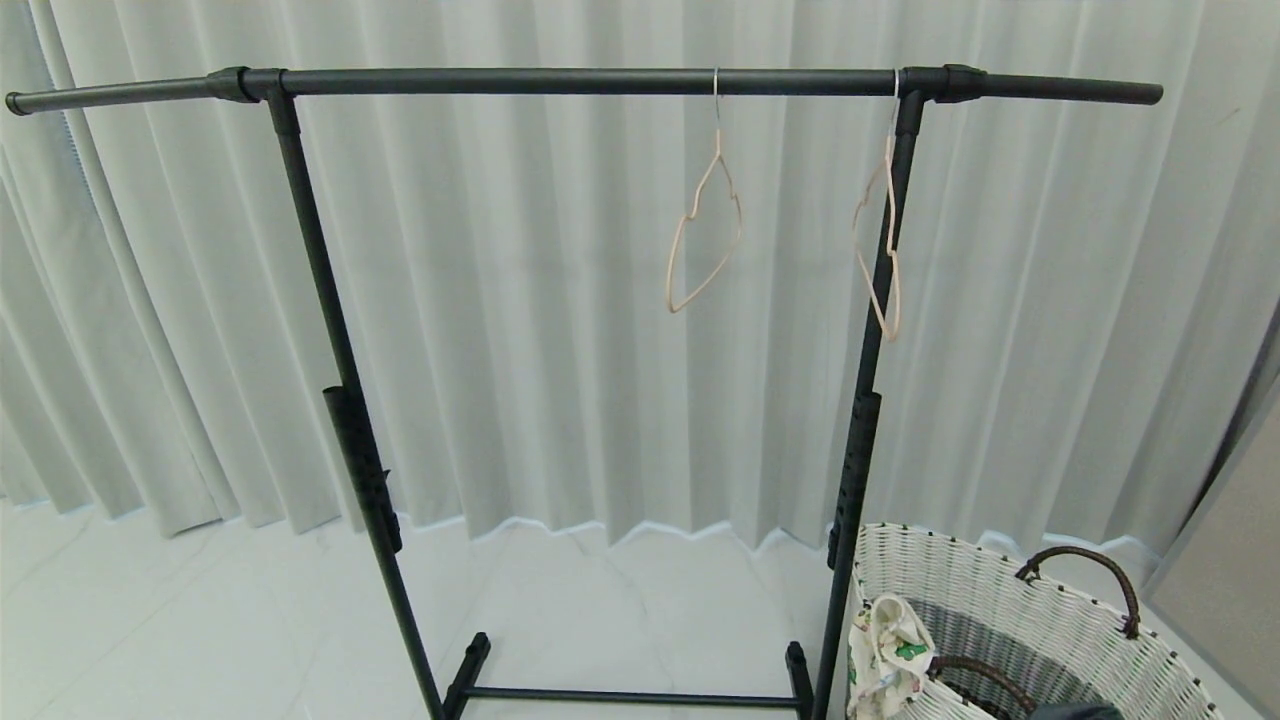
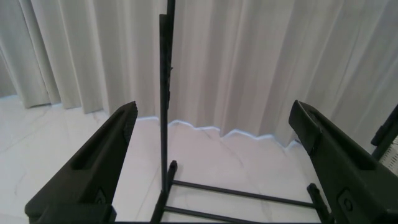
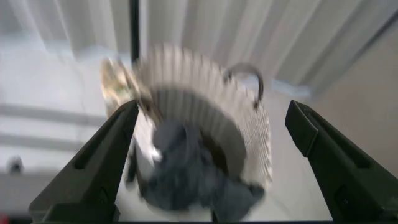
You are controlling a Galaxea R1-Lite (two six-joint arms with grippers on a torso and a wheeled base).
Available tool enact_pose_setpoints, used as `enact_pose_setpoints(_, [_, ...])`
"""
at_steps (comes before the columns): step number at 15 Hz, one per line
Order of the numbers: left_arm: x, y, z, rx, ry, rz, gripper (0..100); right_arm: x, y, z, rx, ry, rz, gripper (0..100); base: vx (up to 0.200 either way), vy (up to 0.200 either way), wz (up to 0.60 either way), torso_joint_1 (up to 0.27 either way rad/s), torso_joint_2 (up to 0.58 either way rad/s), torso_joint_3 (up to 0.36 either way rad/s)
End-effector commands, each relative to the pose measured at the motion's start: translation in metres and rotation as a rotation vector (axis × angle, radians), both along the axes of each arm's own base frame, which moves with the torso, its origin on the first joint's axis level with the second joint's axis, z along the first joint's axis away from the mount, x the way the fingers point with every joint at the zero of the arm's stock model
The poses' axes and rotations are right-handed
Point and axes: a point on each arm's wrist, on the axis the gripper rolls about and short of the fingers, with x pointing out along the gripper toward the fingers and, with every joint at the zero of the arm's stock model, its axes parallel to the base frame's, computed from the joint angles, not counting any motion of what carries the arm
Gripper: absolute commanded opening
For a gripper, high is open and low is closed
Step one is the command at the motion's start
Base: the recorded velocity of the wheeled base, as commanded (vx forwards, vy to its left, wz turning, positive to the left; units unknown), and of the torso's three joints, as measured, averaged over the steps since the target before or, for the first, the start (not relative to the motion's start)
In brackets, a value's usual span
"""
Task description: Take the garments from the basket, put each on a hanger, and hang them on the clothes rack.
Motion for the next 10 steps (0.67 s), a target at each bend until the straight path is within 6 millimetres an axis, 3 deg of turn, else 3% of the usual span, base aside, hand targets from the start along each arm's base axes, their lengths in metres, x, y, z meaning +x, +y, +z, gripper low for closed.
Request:
enact_pose_setpoints(1, [0.000,0.000,0.000,-0.001,0.000,0.001,100,0.062,0.001,0.004,-0.124,0.361,0.000,100,0.000,0.000,0.00,0.000,0.00,0.000])
enact_pose_setpoints(6, [0.000,0.000,0.000,-0.001,0.000,0.001,100,0.103,0.000,-0.019,-0.254,0.595,0.076,100,0.000,0.000,0.00,0.000,0.00,0.000])
enact_pose_setpoints(10, [0.000,0.000,0.000,-0.001,0.000,-0.001,100,0.136,0.000,-0.055,-0.299,0.677,0.121,100,0.000,0.000,0.00,0.000,0.00,0.000])
